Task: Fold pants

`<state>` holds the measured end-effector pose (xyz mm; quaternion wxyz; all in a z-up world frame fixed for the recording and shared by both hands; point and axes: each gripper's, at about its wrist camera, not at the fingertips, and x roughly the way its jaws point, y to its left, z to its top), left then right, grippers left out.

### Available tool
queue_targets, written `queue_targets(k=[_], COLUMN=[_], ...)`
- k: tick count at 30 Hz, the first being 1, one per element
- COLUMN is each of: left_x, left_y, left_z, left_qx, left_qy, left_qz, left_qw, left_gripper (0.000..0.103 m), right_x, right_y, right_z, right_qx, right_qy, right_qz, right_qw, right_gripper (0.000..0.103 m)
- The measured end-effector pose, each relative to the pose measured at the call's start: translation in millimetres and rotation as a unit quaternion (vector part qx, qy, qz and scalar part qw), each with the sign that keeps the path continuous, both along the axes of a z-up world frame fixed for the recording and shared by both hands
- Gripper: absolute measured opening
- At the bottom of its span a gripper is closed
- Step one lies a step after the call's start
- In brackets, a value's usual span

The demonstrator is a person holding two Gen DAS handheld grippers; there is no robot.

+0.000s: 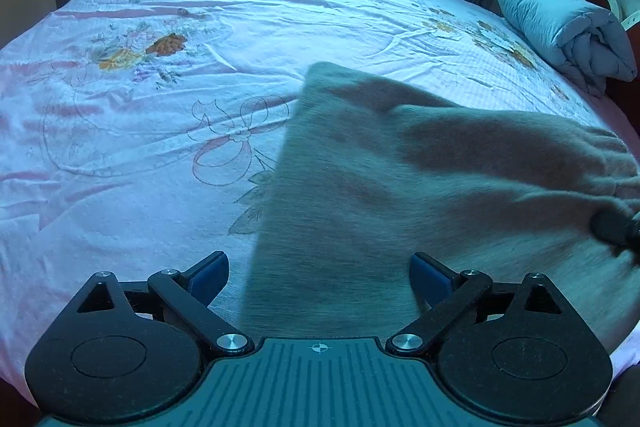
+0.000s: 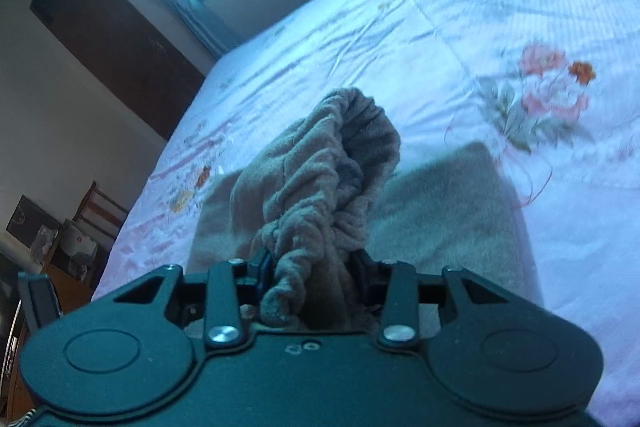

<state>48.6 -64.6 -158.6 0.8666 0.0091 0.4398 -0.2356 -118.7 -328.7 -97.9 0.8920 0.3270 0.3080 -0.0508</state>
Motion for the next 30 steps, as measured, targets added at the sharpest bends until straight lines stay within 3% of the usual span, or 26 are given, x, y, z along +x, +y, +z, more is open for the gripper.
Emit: queue_targets(k=[6,9,12,14,17,20,21,25,28,30], left_x=[-3,-6,-10,-14,-19,-22,-23,-25,-19,-10], left_y=[1,-1,-4,-2,3,3,1,-14,-29,-38], left_z=[4,1,-1,0,4,12,15,22,31,40], left_qx=[0.002,0.004,0.008,0.011,0.006,-0.003,-0.005,-0.011,-0.011,-0.020], left_qy=[-0.002,0.000,0.004,0.003,-0.002,-0.006,-0.008,-0.012,-0.024,-0.034], left_qz=[0.000,-0.007,-0.017,-0.021,-0.017,-0.023,-0.030,-0.053,-0.061,-0.062], left_qw=[1.0000,1.0000,0.9998,0.9997,0.9998,0.9997,0.9995,0.9984,0.9978,0.9973], left_gripper=[0.096,0.096,0.096,0.096,0.096,0.096,0.096,0.096,0.096,0.096], right_x=[-9,-15,-15,-17,-21,-34,-39,-45,-29,-16], right_y=[-30,-40,-47,-53,-55,-57,-58,-40,-12,2], right_z=[-1,-13,-34,-40,-30,-14,-10,16,31,32], right_qx=[0.009,0.006,-0.004,0.020,0.005,-0.032,-0.044,-0.124,-0.189,-0.200], right_qy=[0.010,0.037,0.076,0.073,0.070,0.060,0.059,0.033,0.025,0.022], right_qz=[-0.029,-0.029,-0.043,-0.046,-0.049,-0.062,-0.070,-0.061,-0.017,0.003], right_qw=[0.999,0.999,0.996,0.996,0.996,0.996,0.995,0.990,0.982,0.980], right_gripper=[0.030,0.032,0.047,0.054,0.064,0.065,0.062,0.026,0.025,0.025])
